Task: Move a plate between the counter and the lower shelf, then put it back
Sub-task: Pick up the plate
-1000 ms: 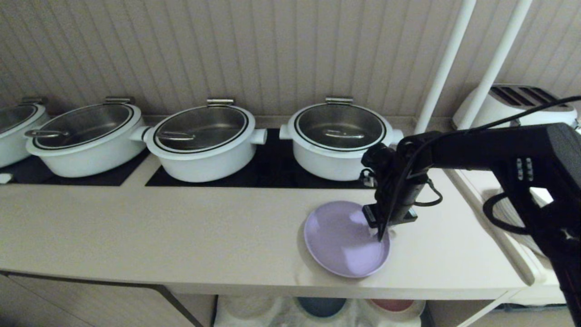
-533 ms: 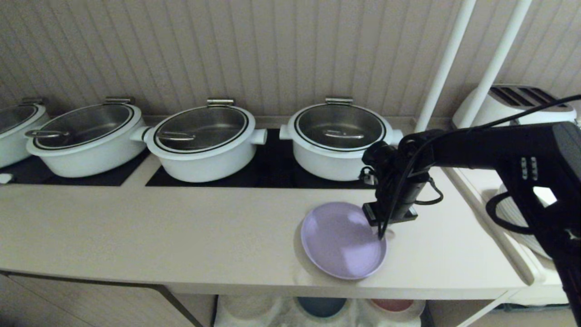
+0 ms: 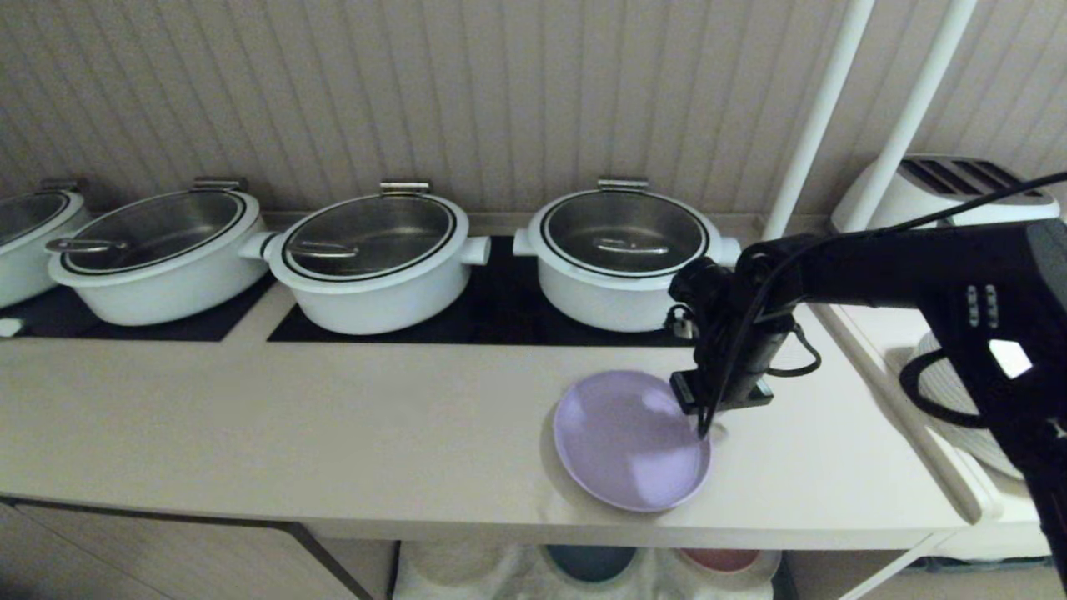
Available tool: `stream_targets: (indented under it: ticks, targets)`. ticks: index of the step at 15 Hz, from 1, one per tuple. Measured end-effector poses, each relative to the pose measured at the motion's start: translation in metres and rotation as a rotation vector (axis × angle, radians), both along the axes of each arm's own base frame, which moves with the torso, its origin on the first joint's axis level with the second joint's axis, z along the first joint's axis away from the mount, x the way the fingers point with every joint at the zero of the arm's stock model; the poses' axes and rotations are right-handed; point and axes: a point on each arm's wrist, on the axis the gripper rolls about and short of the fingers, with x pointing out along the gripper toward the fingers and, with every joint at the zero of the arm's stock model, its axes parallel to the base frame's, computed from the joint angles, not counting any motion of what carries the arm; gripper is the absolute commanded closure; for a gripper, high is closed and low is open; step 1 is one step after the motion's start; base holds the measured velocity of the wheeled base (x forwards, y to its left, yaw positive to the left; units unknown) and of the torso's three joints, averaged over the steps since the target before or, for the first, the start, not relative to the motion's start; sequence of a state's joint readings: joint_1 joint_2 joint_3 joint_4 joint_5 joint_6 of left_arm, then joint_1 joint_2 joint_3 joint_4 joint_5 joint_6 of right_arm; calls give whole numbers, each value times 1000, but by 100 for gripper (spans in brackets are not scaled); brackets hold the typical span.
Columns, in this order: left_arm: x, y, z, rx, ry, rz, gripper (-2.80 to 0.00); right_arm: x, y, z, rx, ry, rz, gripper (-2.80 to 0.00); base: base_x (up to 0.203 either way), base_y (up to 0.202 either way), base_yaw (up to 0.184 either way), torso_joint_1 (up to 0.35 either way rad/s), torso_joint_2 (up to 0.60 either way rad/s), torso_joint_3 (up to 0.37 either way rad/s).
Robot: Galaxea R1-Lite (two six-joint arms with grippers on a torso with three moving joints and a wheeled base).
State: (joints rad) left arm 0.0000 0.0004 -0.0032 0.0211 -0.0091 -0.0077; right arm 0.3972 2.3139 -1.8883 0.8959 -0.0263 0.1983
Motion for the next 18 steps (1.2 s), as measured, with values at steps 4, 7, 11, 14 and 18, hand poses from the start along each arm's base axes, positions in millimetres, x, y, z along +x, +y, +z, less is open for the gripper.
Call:
stream_targets:
  ticks: [4,7,11,14,18]
  targets:
    - [0,0,0,0,0,0,0,-6,-8,10,-3,15,-22,0,0,0,0,0,0,0]
    - [0,0,0,0,0,0,0,-10,-17,18,-3,17,-38,0,0,0,0,0,0,0]
    - [0,0,0,1,0,0,0,-20,-30,23,-5,33,-70,0,0,0,0,0,0,0]
    - [0,0,0,0,0,0,0,-26,-38,30,22,41,-113,0,0,0,0,0,0,0]
    - [0,0,0,1,0,0,0,-36,-52,40,29,37,-145,0,0,0,0,0,0,0]
